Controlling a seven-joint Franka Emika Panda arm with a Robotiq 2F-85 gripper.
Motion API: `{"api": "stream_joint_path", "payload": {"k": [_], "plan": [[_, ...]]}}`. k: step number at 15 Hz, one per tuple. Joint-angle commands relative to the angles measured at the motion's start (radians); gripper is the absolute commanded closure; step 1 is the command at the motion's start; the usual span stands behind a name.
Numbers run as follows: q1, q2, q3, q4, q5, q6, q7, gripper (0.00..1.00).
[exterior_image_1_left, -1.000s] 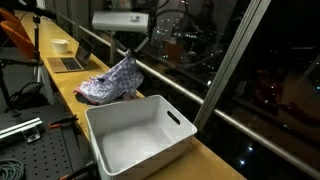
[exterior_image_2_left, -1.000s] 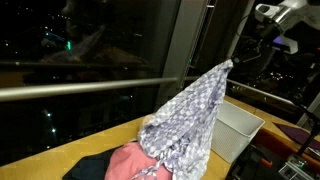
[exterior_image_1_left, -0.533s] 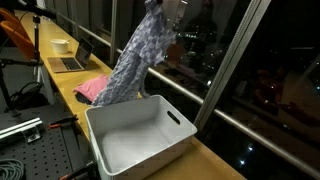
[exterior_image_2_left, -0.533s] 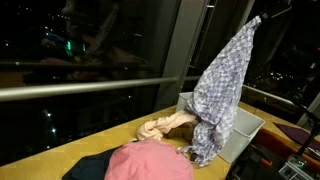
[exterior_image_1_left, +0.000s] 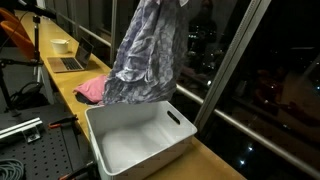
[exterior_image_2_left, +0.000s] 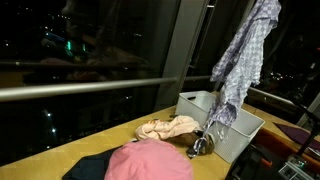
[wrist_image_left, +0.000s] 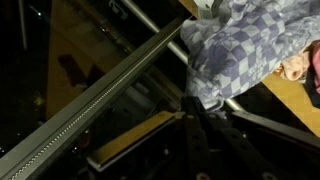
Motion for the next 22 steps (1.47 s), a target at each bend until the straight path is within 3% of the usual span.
{"api": "stream_joint_path", "payload": {"k": [1, 7, 11, 15, 22], "plan": [[0.029, 0.117, -0.016, 0.226, -0.043, -0.106, 0.016, 1.00], [0.020, 0.233, -0.017, 0.431, -0.039, -0.201, 0.000, 1.00], [-0.007, 0.269, -0.010, 0.429, -0.014, -0.182, -0.011, 1.00], [-0.015, 0.278, -0.011, 0.296, 0.025, -0.114, -0.017, 1.00], [0.013, 0.351, 0.004, -0.072, 0.099, 0.030, -0.031, 1.00]]}}
